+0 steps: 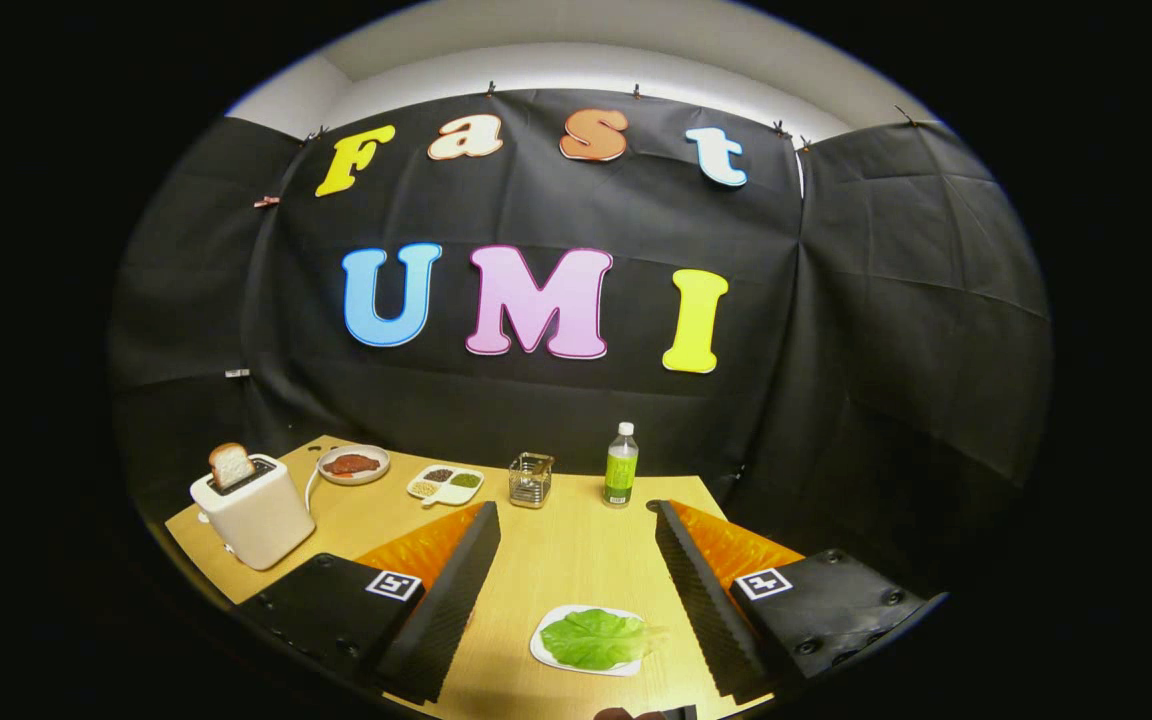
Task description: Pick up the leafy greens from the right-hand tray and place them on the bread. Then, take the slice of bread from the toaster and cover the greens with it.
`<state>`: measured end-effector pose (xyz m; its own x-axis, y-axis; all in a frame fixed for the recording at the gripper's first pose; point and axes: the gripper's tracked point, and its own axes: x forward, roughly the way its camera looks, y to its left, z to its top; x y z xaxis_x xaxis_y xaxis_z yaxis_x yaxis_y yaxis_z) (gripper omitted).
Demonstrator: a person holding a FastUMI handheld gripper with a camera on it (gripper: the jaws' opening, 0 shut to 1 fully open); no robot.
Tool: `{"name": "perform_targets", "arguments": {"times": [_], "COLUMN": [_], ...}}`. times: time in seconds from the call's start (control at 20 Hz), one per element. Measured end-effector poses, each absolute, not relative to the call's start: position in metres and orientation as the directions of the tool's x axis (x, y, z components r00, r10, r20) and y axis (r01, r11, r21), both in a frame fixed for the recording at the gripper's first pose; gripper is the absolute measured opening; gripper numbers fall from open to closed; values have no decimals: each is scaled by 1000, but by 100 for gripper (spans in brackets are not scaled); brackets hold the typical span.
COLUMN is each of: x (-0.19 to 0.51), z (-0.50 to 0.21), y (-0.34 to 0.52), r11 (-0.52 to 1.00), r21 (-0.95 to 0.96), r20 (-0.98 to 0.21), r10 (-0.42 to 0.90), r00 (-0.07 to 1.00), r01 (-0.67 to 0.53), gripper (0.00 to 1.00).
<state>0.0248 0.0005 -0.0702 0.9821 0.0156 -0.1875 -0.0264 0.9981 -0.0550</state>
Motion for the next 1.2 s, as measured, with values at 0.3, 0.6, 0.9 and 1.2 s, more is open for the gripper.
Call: {"name": "perform_targets", "arguments": {"times": [0.3, 0.6, 0.9, 1.2], "x": [53, 66, 62, 70], "z": [-120, -210, -295, -350], "y": [-23, -24, -17, -31], "r11": [988, 937, 825, 761], "r21": [-139, -217, -215, -152], "r20": [-322, -573, -763, -864], "r10": [24, 104, 192, 207], "r00": [946, 813, 617, 458], "r01": [-72, -273, -523, -631], "gripper": [98, 98, 98, 99]}}
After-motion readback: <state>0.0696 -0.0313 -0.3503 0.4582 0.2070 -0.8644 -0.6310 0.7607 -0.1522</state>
